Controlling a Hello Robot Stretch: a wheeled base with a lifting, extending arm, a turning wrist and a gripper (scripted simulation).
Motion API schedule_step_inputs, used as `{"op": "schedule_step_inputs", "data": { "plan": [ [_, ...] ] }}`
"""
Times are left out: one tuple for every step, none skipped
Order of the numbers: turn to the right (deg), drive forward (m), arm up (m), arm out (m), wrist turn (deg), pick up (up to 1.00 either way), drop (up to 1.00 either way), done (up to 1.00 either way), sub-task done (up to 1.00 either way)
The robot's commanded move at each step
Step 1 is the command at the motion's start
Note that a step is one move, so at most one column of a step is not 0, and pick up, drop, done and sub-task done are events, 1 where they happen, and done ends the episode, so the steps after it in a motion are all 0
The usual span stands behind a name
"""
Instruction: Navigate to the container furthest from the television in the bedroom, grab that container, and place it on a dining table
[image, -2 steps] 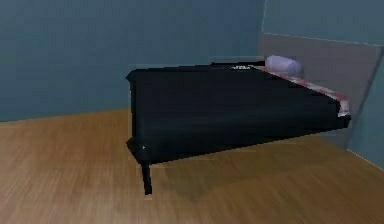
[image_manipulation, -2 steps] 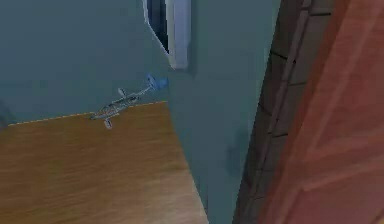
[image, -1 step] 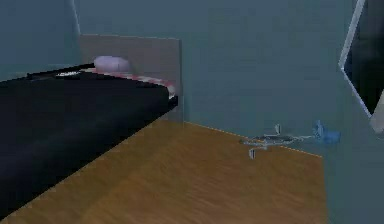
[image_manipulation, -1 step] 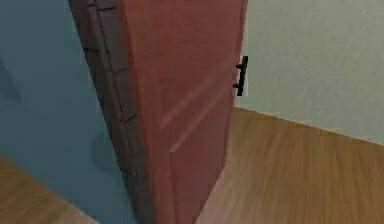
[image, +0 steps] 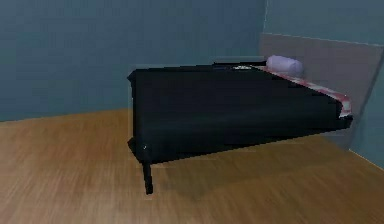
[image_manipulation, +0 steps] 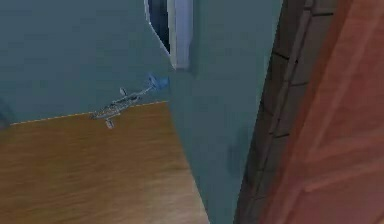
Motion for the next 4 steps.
{"op": "schedule_step_inputs", "data": {
  "plan": [
    [-45.0,0.0,0.0,0.0,0.0,0.0,0.0,0.0,0.0],
    [-45.0,0.0,0.0,0.0,0.0,0.0,0.0,0.0,0.0],
    [-9.0,0.0,0.0,0.0,0.0,0.0,0.0,0.0,0.0],
    [0.0,1.0,0.0,0.0,0.0,0.0,0.0,0.0,0.0]
  ]
}}
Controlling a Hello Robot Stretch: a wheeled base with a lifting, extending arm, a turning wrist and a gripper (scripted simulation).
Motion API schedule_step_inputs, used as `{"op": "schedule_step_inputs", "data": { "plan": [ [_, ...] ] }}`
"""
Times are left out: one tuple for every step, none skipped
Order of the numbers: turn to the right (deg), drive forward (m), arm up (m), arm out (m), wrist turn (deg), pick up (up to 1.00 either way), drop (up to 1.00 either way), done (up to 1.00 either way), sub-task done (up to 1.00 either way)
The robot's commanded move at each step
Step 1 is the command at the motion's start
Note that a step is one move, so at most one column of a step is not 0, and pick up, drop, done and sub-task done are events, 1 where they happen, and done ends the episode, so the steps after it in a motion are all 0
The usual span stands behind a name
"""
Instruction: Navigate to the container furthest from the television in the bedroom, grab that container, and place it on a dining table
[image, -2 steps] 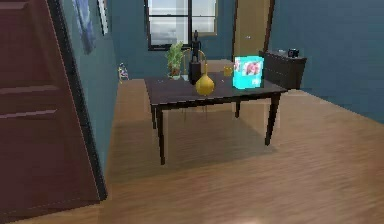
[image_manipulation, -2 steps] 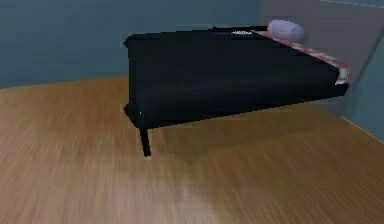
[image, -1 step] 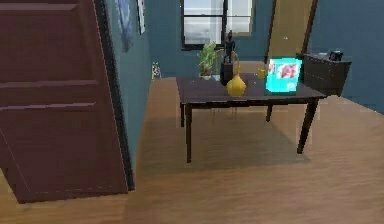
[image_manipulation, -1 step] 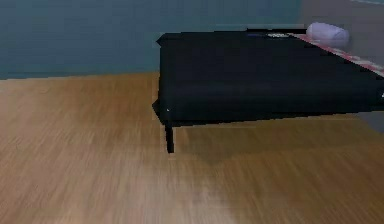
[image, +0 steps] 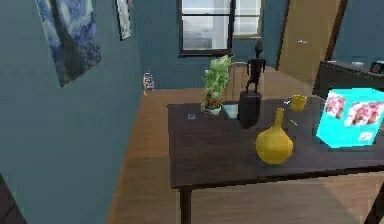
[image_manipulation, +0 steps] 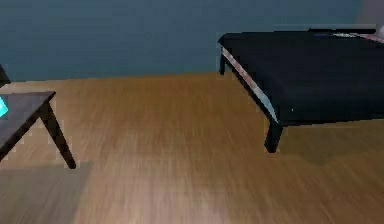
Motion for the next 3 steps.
{"op": "schedule_step_inputs", "data": {
  "plan": [
    [-15.0,0.0,0.0,0.0,0.0,0.0,0.0,0.0,0.0],
    [0.0,0.15,0.0,0.0,0.0,0.0,0.0,0.0,0.0],
    [45.0,0.0,0.0,0.0,0.0,0.0,0.0,0.0,0.0]
  ]
}}
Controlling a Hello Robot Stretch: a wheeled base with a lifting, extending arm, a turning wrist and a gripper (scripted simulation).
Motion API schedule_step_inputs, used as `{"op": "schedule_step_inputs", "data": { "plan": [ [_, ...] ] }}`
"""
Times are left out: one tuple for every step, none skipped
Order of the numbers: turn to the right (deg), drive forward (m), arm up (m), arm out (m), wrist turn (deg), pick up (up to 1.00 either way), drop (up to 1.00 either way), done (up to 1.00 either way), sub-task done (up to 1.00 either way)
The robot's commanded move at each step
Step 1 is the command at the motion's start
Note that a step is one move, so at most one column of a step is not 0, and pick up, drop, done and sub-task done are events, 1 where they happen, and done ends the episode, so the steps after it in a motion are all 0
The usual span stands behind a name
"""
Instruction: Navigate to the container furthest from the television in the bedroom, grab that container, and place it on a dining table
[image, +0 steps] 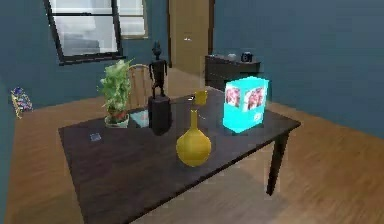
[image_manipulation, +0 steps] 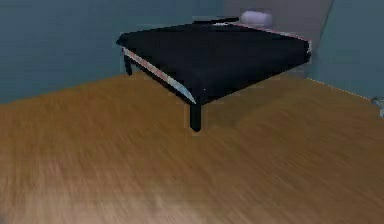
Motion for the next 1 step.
{"op": "schedule_step_inputs", "data": {
  "plan": [
    [45.0,0.0,0.0,0.0,0.0,0.0,0.0,0.0,0.0]
  ]
}}
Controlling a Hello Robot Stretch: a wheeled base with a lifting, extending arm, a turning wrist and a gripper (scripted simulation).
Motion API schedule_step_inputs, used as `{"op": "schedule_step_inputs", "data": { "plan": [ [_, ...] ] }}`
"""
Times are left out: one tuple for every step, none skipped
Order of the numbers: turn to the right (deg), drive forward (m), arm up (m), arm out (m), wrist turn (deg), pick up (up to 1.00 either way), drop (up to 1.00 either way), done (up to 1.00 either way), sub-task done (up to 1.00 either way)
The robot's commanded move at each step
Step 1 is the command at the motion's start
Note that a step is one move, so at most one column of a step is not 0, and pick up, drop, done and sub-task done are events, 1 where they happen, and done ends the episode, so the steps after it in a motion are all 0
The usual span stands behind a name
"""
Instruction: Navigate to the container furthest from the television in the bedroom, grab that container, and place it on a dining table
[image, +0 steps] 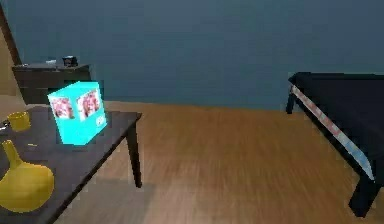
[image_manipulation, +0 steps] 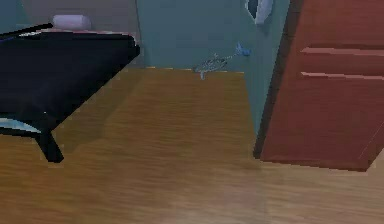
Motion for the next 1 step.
{"op": "schedule_step_inputs", "data": {
  "plan": [
    [0.0,0.9,0.0,0.0,0.0,0.0,0.0,0.0,0.0]
  ]
}}
